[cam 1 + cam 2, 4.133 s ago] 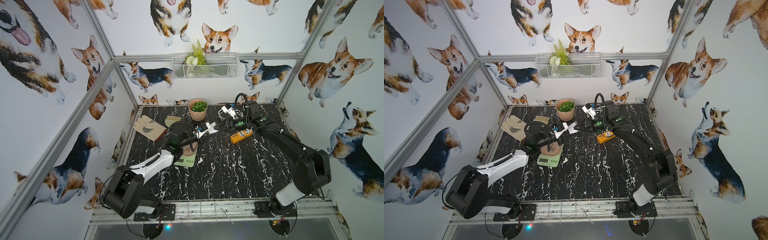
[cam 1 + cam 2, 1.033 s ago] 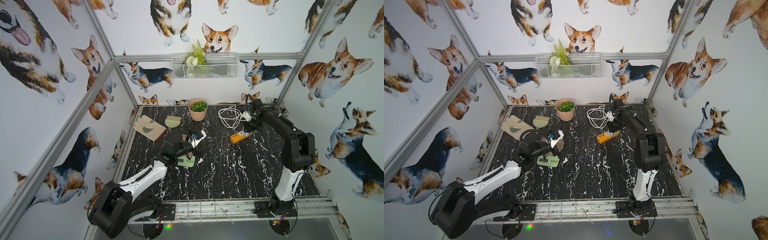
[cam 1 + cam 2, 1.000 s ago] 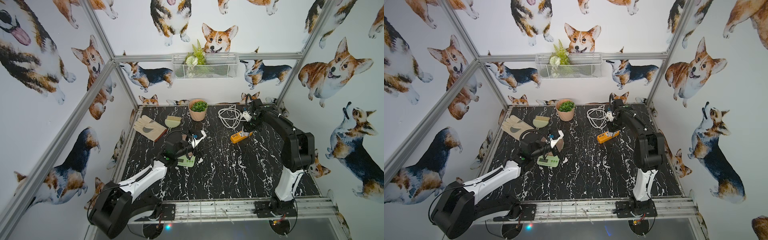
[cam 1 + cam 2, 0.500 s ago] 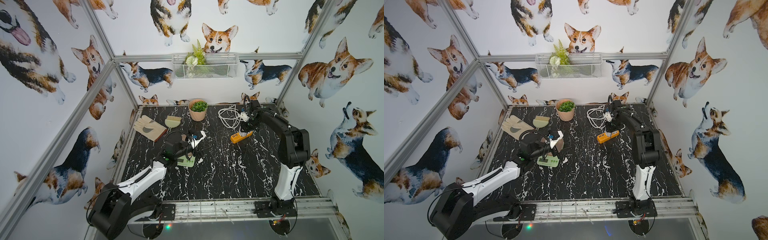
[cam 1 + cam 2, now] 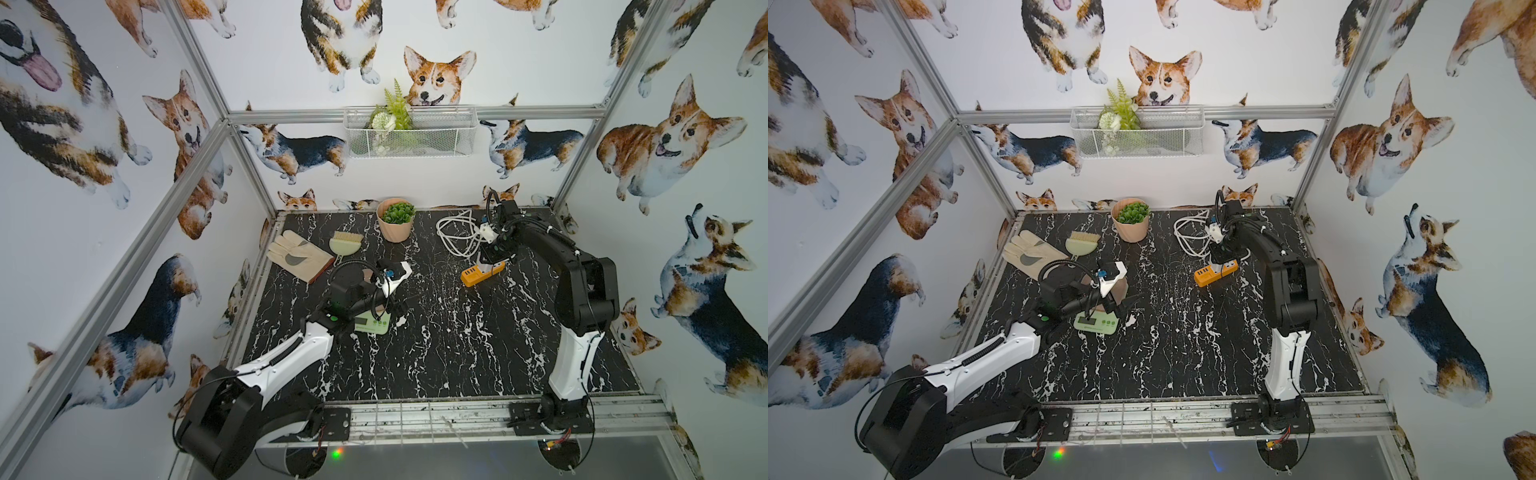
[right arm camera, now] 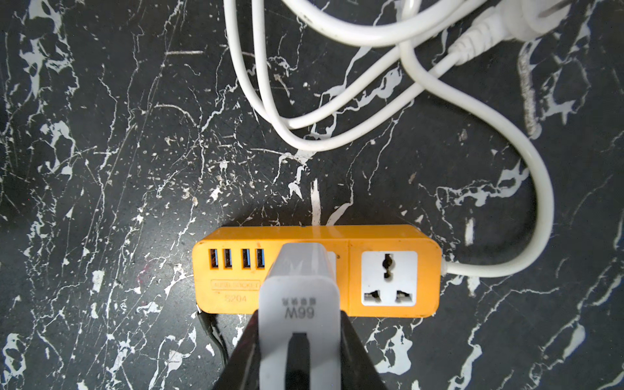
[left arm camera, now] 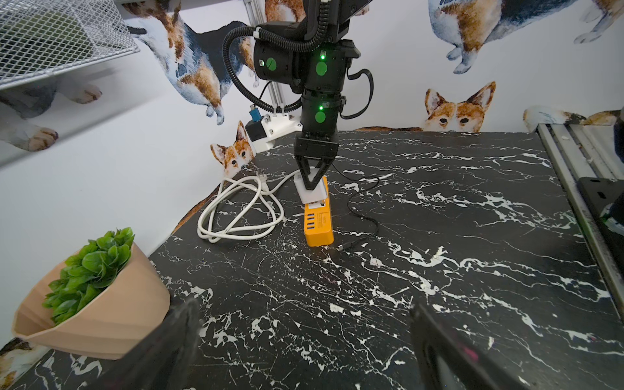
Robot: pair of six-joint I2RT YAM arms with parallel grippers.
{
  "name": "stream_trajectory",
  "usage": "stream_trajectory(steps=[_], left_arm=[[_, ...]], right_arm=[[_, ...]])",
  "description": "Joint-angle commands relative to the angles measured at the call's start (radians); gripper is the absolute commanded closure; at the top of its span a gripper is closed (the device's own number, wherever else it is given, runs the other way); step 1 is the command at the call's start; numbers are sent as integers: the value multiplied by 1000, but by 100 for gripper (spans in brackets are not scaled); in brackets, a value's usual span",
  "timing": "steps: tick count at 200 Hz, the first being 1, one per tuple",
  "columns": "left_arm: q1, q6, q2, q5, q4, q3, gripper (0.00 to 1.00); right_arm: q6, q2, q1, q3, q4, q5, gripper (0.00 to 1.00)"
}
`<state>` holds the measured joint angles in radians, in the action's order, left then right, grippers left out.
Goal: Charge the electronic scale
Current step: Insert the plug into the socket.
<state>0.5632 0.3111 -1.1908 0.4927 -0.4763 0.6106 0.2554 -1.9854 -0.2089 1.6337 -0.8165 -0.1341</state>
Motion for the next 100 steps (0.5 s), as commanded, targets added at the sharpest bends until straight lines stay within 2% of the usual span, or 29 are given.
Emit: stream_trajectory(steps=[1, 100], left_arm=[[0, 3, 6, 14, -5, 5, 0], [-1, 2, 2, 18, -4, 8, 0]], right_arm=[[29, -13, 3, -3, 4, 31, 89], [54, 28, 43, -75, 68, -22, 87]])
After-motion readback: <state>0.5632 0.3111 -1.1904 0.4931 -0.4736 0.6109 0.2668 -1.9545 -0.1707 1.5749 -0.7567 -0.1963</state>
